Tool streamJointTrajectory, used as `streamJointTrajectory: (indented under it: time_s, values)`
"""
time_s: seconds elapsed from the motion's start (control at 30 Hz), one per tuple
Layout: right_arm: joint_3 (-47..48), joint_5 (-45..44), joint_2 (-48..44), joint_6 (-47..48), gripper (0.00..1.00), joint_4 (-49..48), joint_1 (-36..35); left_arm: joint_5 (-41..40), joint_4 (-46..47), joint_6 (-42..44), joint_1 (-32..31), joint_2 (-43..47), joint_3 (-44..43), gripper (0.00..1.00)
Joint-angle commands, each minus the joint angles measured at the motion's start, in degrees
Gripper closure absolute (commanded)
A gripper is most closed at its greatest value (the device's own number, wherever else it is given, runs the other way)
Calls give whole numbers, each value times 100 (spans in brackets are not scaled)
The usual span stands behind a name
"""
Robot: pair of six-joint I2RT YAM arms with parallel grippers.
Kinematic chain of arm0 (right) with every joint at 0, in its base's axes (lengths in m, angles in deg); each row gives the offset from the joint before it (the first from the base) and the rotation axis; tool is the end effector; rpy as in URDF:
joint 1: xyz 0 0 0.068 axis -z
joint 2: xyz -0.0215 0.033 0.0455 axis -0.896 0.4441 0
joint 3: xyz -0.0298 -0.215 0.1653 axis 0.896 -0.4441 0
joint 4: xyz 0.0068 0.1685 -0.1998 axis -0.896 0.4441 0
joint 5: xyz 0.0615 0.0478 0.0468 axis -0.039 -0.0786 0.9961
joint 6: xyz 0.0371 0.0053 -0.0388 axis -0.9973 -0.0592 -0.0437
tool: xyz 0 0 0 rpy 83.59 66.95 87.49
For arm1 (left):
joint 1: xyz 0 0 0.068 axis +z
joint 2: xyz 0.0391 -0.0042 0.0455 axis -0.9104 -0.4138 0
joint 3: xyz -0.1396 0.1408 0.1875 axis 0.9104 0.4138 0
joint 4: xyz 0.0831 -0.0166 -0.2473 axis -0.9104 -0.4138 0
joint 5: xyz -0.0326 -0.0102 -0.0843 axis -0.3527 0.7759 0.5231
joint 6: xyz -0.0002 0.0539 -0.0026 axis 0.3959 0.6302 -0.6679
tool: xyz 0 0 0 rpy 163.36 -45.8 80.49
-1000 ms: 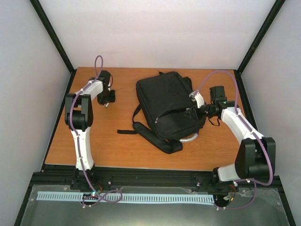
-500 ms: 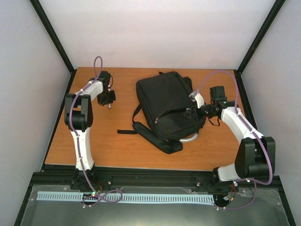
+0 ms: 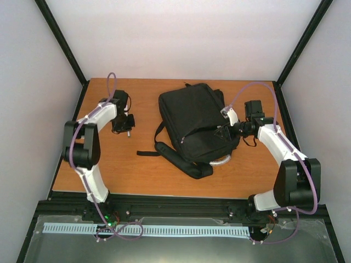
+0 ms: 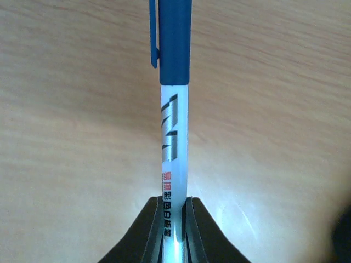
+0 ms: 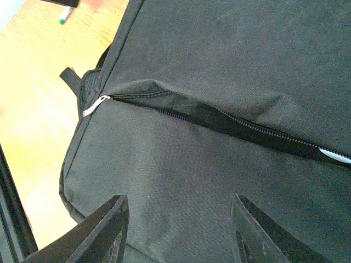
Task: Pack the student bag
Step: Pick up the stationery from the center of the board.
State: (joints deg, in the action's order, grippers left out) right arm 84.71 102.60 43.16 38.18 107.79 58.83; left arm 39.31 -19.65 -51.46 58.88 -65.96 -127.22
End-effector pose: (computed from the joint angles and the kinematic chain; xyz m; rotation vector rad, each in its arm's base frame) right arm 0.2759 0.0473 0.2396 -0.7500 2.3207 0.8544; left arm 0.3727 -0.0443 0.1762 -0.3860 2.9485 -0.0869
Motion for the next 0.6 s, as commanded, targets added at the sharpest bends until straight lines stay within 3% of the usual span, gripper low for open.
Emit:
streamJointTrajectory:
  time_s: [0.0, 0.2, 0.3, 0.57]
  values:
    - [113, 69, -219, -66, 50, 50, 74, 713, 214, 3, -325, 1374, 415, 99]
    - [504, 289, -421, -199, 50, 368, 75, 2180, 1487, -523, -625, 3229, 1680, 99]
    - [798, 518, -416, -307, 50, 614, 71, 2459, 2465, -1016, -829, 3917, 2217, 99]
    - [1727, 1363, -255, -918, 49, 857, 67, 2674, 4376, -1318, -1738, 4434, 2966, 99]
